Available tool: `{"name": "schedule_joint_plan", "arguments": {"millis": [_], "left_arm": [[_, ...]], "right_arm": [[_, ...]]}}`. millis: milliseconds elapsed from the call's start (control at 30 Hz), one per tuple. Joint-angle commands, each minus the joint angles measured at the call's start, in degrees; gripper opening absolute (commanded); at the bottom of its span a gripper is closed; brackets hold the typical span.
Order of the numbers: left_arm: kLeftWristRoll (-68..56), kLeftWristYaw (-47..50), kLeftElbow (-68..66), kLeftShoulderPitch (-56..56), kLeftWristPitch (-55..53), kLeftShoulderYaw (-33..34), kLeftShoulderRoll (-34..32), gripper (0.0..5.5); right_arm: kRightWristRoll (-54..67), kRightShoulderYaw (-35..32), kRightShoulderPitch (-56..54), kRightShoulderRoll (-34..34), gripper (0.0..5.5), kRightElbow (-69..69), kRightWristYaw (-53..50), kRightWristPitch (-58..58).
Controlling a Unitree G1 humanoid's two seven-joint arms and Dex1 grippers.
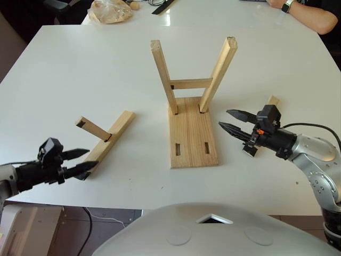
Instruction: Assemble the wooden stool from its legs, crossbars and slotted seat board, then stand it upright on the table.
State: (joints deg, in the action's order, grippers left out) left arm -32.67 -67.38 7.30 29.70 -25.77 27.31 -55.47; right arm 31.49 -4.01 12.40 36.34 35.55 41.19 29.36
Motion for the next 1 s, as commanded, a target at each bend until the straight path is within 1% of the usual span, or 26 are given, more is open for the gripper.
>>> {"name": "schedule_joint_plan", "arguments": {"millis": [33, 333, 467, 600, 700, 933, 1000], "left_arm": [[0.7, 3.2, 1.4, -2.7, -1.3, -1.0, 1.7, 3.12], [7.6, 5.9, 1.9, 0.5, 1.8, -6.3, 4.6, 3.12], [10.1, 9.6, -0.4, -1.2, 2.3, -8.5, 6.1, 3.12], [14.0, 12.6, -2.7, -2.5, 5.9, -10.9, 7.6, 3.12], [15.0, 13.2, -4.0, -2.6, 8.0, -11.6, 8.1, 3.12], [14.6, 13.9, -6.7, -4.7, 10.9, -11.4, 9.3, 2.09], [13.9, 13.6, -6.9, -5.2, 11.0, -11.2, 9.7, 2.04]], "right_arm": [[0.4, 0.0, -0.4, 0.0, 2.29, 0.7, -0.2, 0.1], [0.6, 0.2, -2.2, 0.7, 2.29, -0.1, 1.0, 0.5], [0.5, 0.6, -2.9, 0.8, 2.29, -0.4, 1.5, 0.6], [0.1, 1.2, -3.7, 0.9, 2.29, -1.0, 2.1, 0.5], [0.0, 1.3, -4.1, 1.3, 2.29, -1.4, 2.5, 0.4], [-0.6, 1.8, -5.2, 1.4, 2.29, -2.4, 2.9, -0.2], [-0.7, 1.9, -5.5, 1.3, 2.29, -2.6, 3.0, -0.2]]}}
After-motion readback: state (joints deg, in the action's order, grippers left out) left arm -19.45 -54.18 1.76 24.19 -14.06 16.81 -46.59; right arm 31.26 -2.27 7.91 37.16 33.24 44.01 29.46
